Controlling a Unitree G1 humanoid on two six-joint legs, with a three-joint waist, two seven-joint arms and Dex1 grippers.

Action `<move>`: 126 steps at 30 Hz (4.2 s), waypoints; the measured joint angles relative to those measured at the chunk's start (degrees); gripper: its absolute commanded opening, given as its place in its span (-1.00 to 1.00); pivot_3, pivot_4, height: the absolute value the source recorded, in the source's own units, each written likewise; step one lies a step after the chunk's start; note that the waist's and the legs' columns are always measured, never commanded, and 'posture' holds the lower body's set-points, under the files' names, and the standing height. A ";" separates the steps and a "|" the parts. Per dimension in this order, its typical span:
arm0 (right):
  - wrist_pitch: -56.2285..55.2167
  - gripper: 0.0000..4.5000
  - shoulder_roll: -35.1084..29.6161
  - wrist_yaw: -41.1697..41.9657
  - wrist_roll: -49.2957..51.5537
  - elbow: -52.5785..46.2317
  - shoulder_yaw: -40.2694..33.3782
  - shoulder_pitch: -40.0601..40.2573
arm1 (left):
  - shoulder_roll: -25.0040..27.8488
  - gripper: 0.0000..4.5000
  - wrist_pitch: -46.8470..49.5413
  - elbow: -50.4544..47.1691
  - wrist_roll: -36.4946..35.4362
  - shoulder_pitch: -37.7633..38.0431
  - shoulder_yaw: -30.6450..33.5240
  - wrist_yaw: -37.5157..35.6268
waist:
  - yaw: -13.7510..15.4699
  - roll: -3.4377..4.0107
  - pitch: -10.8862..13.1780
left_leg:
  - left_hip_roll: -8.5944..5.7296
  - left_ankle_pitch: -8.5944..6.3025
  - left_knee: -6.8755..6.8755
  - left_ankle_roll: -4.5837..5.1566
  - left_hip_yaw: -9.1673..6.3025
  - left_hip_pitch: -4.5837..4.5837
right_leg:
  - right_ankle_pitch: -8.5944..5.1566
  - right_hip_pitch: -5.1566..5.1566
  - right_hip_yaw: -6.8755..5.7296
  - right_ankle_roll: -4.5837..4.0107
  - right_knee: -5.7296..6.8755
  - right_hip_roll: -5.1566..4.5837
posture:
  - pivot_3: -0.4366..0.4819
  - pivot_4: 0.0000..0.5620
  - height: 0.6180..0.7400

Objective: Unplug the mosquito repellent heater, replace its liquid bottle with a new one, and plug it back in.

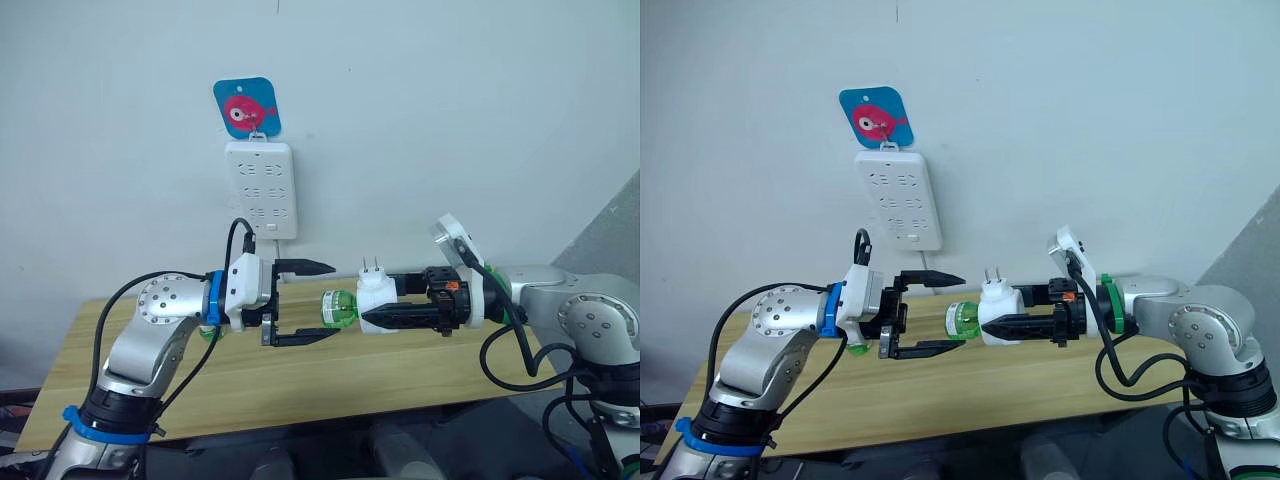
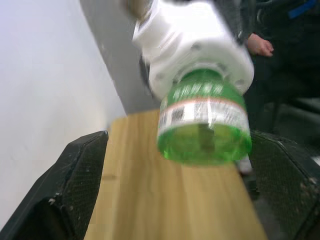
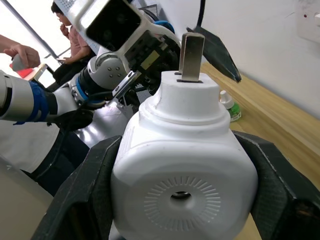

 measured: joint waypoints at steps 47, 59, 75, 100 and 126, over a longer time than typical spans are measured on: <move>-3.07 0.35 -0.28 1.81 -2.72 -1.74 1.58 -0.73 | 7.14 0.00 19.26 -1.56 -10.63 -4.15 -3.40 -1.68 | -0.46 -0.01 0.05 | 0.01 0.00 0.00 0.00 -0.06 0.01 | 0.00 -0.01 -0.07 0.01 0.02 0.01 | -0.40 -0.73 0.88; -13.31 0.35 -5.67 10.96 -13.86 -5.81 4.60 0.16 | 11.66 0.00 50.55 0.97 -26.17 -8.79 -0.67 0.45 | -0.40 -0.14 0.83 | 0.01 0.00 -0.04 0.00 -0.09 0.00 | -0.01 -0.04 -0.11 0.01 0.02 0.01 | -0.41 -0.70 0.88; -14.51 0.35 -11.90 3.07 -38.99 13.29 15.19 5.07 | 10.38 0.00 25.41 -0.10 -7.41 3.94 -0.43 -1.29 | -0.01 -0.33 1.49 | -0.02 0.00 -0.03 -0.01 0.22 0.03 | -0.01 -0.08 0.14 0.00 0.00 -0.12 | -0.34 -0.56 0.88; -15.90 1.00 1.05 0.94 -63.06 43.75 21.14 -4.36 | 3.98 0.00 7.96 -0.84 4.48 9.82 -3.53 3.35 | 2.71 -0.26 2.99 | -0.06 0.00 -0.02 -0.01 0.23 0.01 | 0.03 -0.12 0.10 0.03 0.05 -0.18 | -0.29 -0.54 0.88; 12.46 1.00 41.09 -22.57 -14.54 -8.92 -15.88 12.10 | -11.04 0.00 7.43 -5.97 1.66 14.69 0.17 21.92 | -0.55 -0.26 2.81 | -0.06 0.01 -0.04 -0.06 0.07 -0.05 | 0.17 -0.10 0.03 0.12 0.04 -0.15 | -0.48 -0.63 0.88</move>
